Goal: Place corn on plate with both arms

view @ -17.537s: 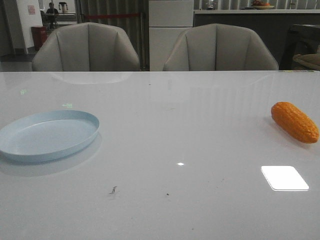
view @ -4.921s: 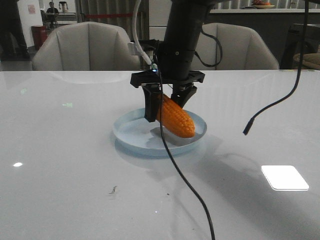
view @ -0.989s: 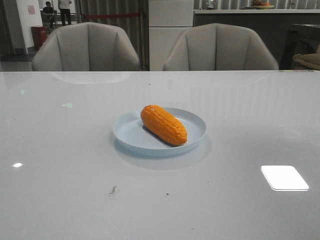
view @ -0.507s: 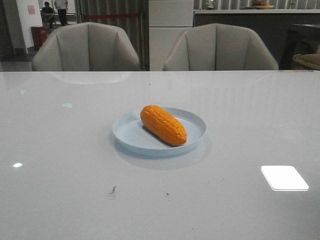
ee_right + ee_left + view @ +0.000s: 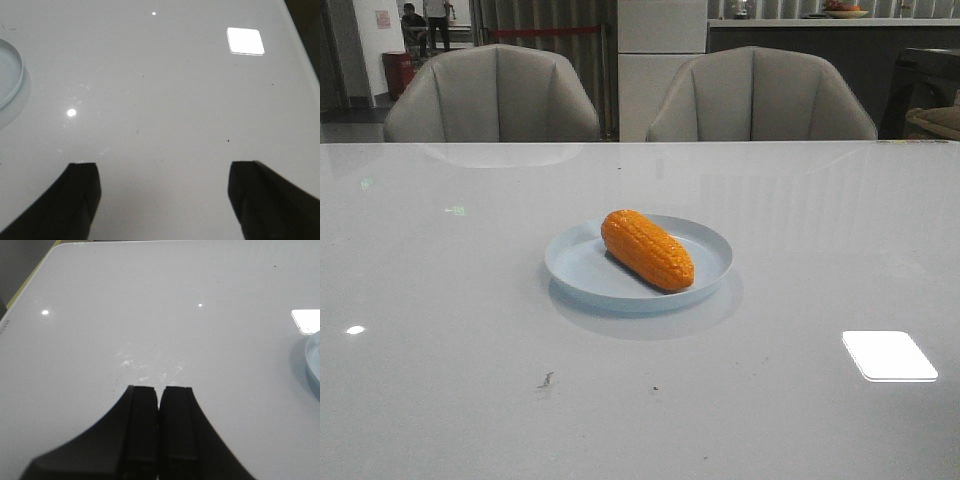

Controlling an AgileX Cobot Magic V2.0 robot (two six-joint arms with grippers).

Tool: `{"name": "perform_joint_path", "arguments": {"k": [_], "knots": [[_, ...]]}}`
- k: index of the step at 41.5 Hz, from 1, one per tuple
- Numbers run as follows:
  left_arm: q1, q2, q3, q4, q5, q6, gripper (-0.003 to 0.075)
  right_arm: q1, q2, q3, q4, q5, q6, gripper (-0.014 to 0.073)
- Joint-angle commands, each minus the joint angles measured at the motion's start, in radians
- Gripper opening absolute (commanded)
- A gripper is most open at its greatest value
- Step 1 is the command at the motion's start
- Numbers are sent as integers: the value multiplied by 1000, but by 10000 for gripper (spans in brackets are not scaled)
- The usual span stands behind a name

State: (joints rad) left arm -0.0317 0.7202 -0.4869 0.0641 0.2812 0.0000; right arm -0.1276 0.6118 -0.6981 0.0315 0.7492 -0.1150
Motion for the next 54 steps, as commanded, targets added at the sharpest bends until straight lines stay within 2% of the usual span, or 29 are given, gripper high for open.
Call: {"name": "perform_joint_path", "arguments": {"k": [1,13,26,39,47,54], "knots": [[2,-6,-29,-7,-72,0,88,-5,0,-26,1,-68,1,625],[0,-18,-29,-22,-72,0,88,-5,0,-26,1,-68,1,625],[-2,-225,-17,-96,-103,10,88,-5,0,-26,1,-68,1,625],[-2,-534,228,-96,-321,57,88,-5,0,-26,1,-68,1,625],[0,-739,364,-74,-339,59,88,-5,0,-26,1,-68,1,625],[0,-739,438,-74,-367,84,88,-5,0,-26,1,-60,1,625]]}}
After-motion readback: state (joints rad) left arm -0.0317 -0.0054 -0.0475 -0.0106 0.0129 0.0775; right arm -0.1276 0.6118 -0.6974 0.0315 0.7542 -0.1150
